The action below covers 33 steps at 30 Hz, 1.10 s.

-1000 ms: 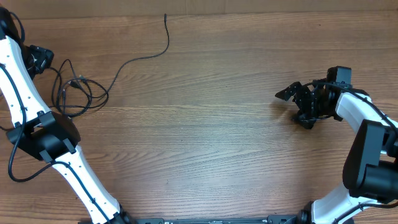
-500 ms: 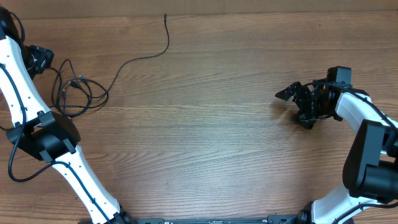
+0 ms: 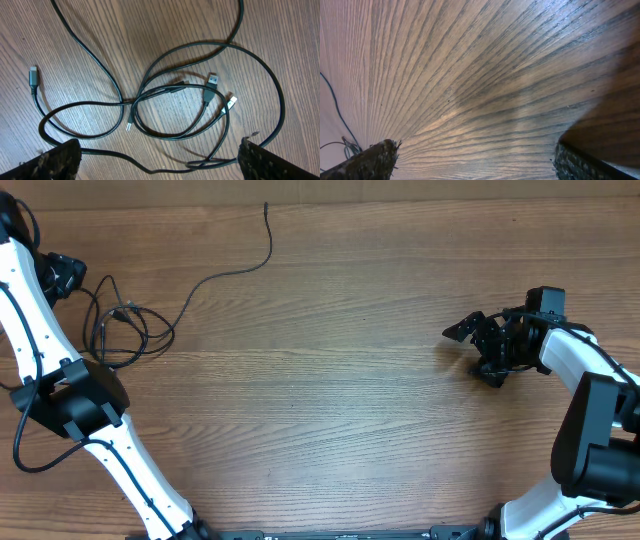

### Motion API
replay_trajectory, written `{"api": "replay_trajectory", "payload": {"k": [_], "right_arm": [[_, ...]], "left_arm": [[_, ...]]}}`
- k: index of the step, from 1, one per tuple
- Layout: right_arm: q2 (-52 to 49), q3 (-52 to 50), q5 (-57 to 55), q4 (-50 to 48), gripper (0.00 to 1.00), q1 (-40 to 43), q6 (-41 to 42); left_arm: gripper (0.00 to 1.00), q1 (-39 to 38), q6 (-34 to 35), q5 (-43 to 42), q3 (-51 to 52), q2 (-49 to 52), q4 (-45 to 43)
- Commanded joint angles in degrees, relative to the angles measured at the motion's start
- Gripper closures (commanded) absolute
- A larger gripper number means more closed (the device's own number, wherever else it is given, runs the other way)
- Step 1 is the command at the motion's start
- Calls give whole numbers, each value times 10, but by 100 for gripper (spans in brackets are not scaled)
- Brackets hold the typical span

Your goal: Untangle cables

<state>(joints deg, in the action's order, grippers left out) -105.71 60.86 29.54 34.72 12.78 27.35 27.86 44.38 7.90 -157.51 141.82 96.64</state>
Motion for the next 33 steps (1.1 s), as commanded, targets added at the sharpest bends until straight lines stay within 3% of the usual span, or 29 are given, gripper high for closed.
{"api": "replay_trajectory", "payload": {"k": [1, 11, 33], "right_arm": [[-15, -7, -56, 0, 0, 7, -8], [130, -7, -56, 0, 0, 7, -8], [571, -8, -55, 34, 0, 7, -8]], "left_arm": [[0, -2, -7, -4, 0, 2, 0], [0, -2, -7, -4, 0, 2, 0], [0, -2, -7, -4, 0, 2, 0]]}}
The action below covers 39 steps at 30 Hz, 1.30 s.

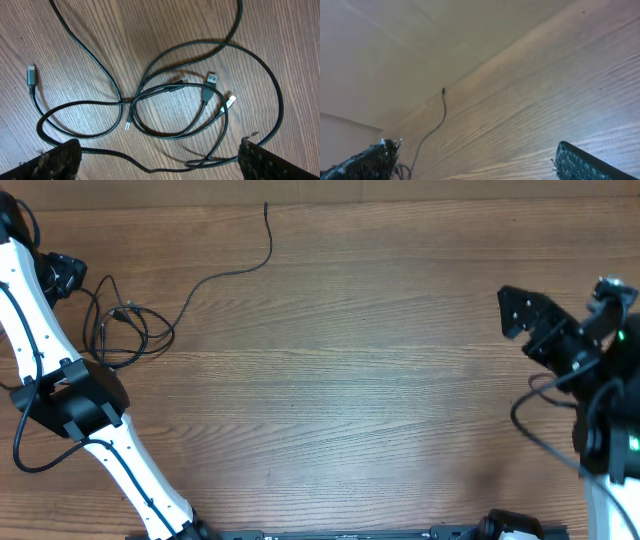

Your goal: Untangle cables

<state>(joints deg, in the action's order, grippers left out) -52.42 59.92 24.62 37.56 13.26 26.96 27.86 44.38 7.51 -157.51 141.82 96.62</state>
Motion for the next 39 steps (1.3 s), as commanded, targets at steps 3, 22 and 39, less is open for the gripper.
{"api": "replay_trajectory", "payload": {"k": [3, 22, 39], "right_arm": [[102, 1, -6, 36, 0, 2, -4], [293, -47, -42, 37, 0, -83, -129], [523, -329, -100, -415, 0, -153, -237]], "left_arm": [[0, -2, -7, 0, 0, 2, 0], [1, -2, -7, 0, 0, 2, 0], [0, -2, -7, 0, 0, 2, 0]]}}
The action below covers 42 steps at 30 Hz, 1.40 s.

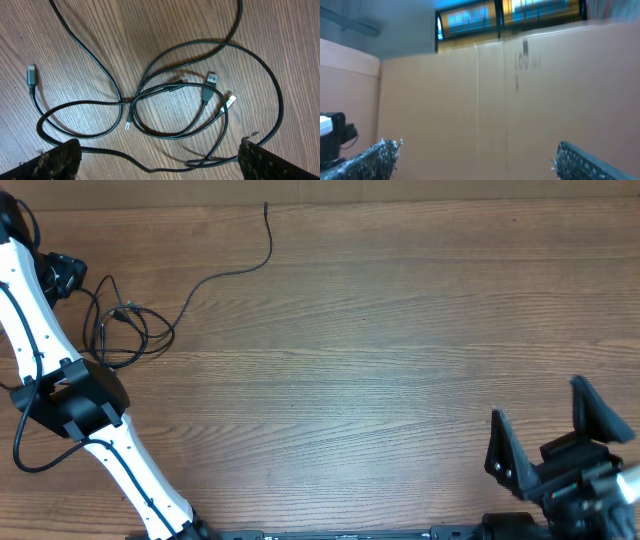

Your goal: Untangle cables

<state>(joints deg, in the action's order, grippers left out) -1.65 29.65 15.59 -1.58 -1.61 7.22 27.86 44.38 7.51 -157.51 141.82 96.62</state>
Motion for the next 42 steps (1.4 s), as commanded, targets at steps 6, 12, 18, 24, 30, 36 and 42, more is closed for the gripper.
{"api": "replay_trajectory", "payload": {"k": [6, 12, 18, 24, 30, 36, 42], "right_arm": [[15, -87, -11, -112, 0, -4, -97], [15, -156, -32, -121, 0, -4, -103], [15, -236, -37, -243, 0, -4, -103], [15, -285, -40, -312, 0, -4, -101], [15, -292, -101, -246, 0, -4, -28], [15, -292, -173, -132, 0, -4, 67], [15, -292, -173, -58, 0, -4, 67]], "left_arm": [[0, -2, -7, 0, 0, 2, 0], [0, -2, -7, 0, 0, 2, 0], [0, -2, -7, 0, 0, 2, 0], [0, -2, -7, 0, 0, 2, 0], [0, -2, -7, 0, 0, 2, 0], [0, -2, -7, 0, 0, 2, 0], [0, -2, -7, 0, 0, 2, 0]]}}
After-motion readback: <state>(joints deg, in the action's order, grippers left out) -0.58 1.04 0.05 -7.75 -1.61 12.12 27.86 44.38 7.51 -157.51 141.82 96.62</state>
